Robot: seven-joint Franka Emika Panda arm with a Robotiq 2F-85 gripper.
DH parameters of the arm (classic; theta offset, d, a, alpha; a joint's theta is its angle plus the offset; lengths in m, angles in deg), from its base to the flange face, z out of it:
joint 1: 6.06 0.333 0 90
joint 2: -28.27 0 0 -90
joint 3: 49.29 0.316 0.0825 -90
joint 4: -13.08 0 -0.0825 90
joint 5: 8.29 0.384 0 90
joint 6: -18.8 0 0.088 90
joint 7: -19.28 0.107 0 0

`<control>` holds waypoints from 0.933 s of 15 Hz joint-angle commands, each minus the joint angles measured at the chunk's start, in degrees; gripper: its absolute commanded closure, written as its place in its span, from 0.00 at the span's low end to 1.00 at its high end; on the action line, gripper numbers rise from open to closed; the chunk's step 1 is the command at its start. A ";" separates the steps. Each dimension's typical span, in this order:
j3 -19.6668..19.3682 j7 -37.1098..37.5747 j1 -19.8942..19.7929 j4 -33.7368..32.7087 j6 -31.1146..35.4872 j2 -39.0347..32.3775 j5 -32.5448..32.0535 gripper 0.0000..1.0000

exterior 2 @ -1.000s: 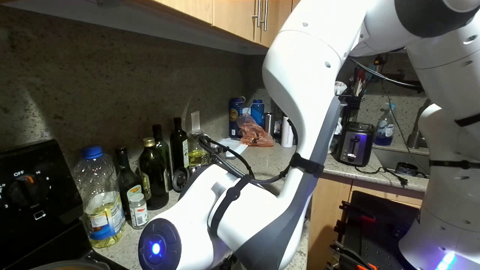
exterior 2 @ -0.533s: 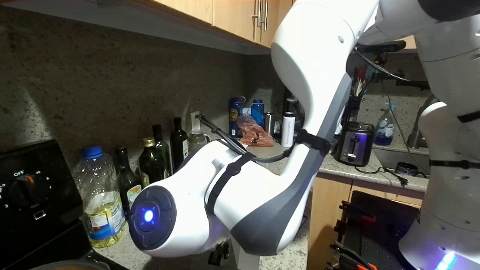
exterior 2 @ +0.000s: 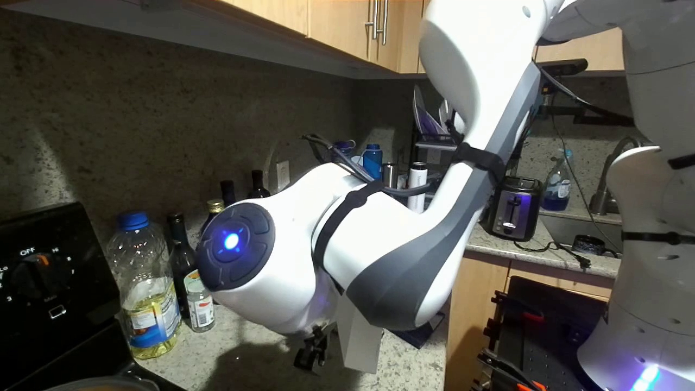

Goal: Take the eyeglasses out of its case and put them on the counter

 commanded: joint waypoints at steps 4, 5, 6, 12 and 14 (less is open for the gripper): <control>1.91 -5.71 -3.53 9.76 11.05 11.21 6.24 0.00; 2.03 -7.21 -3.96 11.09 13.13 12.54 7.47 0.00; 2.12 -8.84 -4.47 12.54 15.64 13.95 8.75 0.00; 2.22 -21.53 -6.01 19.72 25.62 21.05 18.86 0.00; 2.47 -27.13 -6.31 21.42 27.56 22.79 23.18 0.00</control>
